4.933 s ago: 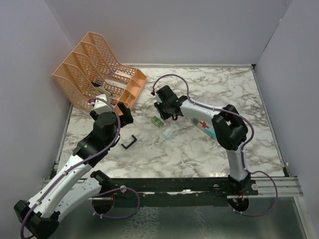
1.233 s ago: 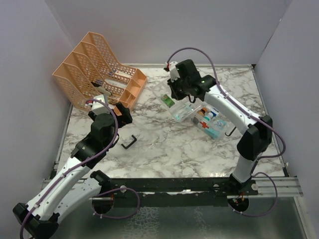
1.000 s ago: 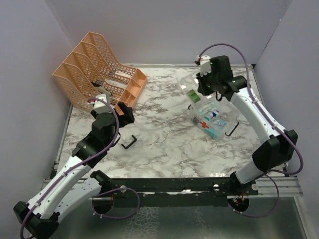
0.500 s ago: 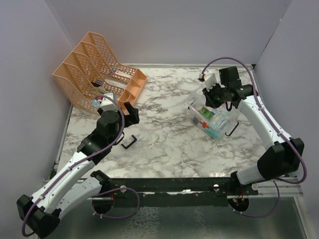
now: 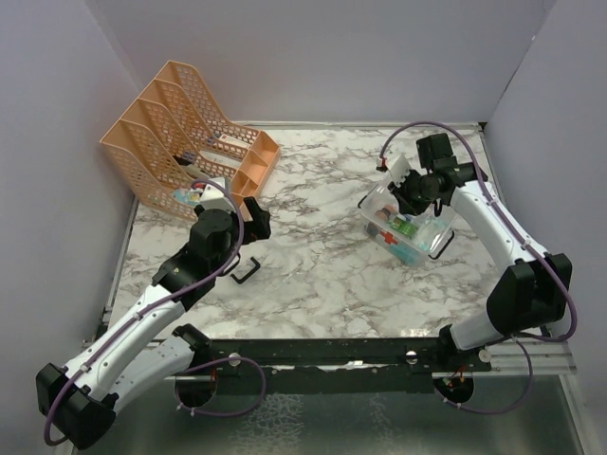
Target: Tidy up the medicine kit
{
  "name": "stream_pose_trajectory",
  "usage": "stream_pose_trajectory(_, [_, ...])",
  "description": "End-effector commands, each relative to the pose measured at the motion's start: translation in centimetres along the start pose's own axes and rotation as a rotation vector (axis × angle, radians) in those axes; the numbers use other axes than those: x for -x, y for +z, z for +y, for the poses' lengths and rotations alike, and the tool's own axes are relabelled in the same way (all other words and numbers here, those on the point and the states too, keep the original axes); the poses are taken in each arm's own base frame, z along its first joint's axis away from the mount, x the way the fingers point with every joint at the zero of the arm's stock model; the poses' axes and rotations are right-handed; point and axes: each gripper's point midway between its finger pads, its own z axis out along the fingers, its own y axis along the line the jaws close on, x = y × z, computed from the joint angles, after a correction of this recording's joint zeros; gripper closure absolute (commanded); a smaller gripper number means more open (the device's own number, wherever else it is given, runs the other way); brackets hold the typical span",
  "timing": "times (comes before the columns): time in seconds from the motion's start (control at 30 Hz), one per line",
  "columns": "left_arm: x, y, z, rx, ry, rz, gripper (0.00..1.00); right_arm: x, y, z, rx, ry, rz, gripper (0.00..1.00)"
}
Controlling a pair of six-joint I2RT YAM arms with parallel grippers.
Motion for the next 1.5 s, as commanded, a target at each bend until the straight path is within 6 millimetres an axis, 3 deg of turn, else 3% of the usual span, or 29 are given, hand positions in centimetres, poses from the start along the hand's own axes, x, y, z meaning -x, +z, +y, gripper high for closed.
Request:
stream_pose_trajectory(0.0, [-0.7,0.4,-0.5,-0.033,0.018,0.019,0.09,-1.1,0.3,-1.3,-0.009,-0.042,0.032,0.99])
stream_pose_trajectory(0.33, [-2.4,1.3,-0.6,-0.032,0.020,0.077,0.09,0.1,0.6,-3.1,0.017,-0.019,-0.057,0.99])
stream_pose_trajectory(0.97, [-2.2,1.4,-0.3,-0.019,0.016,0.068,0.09,0.4,3.9,-1.2,0.151,0.056,-0.104,0.99])
stream_pose_trajectory(1.33, [-2.0,1.4,-0.5,-0.030,0.013,0.067,0.09,-0.7,4.8,-0.2,0.188,0.094,-0.072,0.99])
stream_pose_trajectory(1.47, [-2.0,1.6,-0.6,-0.036,0.007,0.067,0.09,0.0,4.3,0.4,0.199,0.181,-0.095,0.99])
